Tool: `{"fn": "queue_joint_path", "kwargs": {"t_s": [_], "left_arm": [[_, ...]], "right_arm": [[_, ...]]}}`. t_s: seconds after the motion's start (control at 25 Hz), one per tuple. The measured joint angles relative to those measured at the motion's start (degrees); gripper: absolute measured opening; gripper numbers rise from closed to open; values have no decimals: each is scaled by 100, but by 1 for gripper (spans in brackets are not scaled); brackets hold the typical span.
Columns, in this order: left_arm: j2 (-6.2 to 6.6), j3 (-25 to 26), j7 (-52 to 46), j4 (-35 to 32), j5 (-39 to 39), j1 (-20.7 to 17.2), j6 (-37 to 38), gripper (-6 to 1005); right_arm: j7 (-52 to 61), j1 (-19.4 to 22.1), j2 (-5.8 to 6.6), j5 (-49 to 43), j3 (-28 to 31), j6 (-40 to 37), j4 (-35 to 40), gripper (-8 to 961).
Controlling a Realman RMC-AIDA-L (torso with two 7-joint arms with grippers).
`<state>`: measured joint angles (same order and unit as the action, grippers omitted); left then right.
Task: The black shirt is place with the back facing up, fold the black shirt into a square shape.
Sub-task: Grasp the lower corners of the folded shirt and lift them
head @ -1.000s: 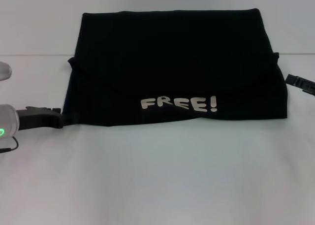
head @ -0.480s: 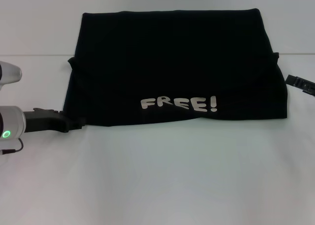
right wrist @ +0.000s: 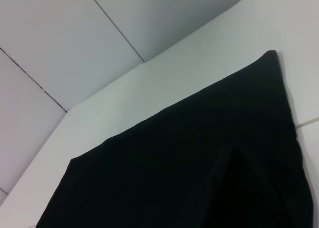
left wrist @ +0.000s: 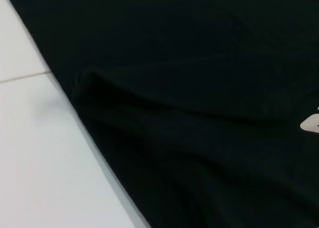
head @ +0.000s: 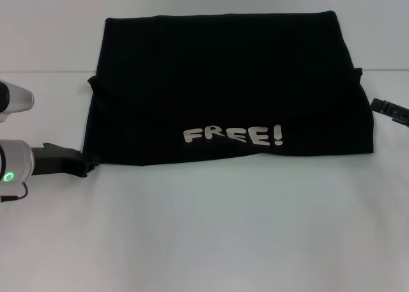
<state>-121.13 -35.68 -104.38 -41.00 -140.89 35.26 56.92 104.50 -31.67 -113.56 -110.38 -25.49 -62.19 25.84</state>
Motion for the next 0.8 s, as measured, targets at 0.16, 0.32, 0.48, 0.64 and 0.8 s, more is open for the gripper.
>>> {"fn": "queue_joint_path", "kwargs": {"t_s": [0.16, 0.32, 0.48, 0.64, 0.8], "left_arm": [[-2, -1, -7, -2, 0, 4, 10, 289], [12, 0, -12, -5, 0, 30, 14, 137], [39, 3, -21, -19, -6, 53, 34, 35], [55, 21, -27, -121, -9, 64, 160, 4], [65, 10, -25, -185, -9, 91, 287, 4]], "right_arm": [[20, -3, 17, -16, -34, -25, 6, 918], [67, -20, 74, -25, -130, -37, 7, 918], [299, -34, 192, -55, -435, -43, 39, 918], [930, -134, 391, -416, -746, 5, 55, 917], [1602, -306, 528, -979, -763, 36, 72, 917]]}}
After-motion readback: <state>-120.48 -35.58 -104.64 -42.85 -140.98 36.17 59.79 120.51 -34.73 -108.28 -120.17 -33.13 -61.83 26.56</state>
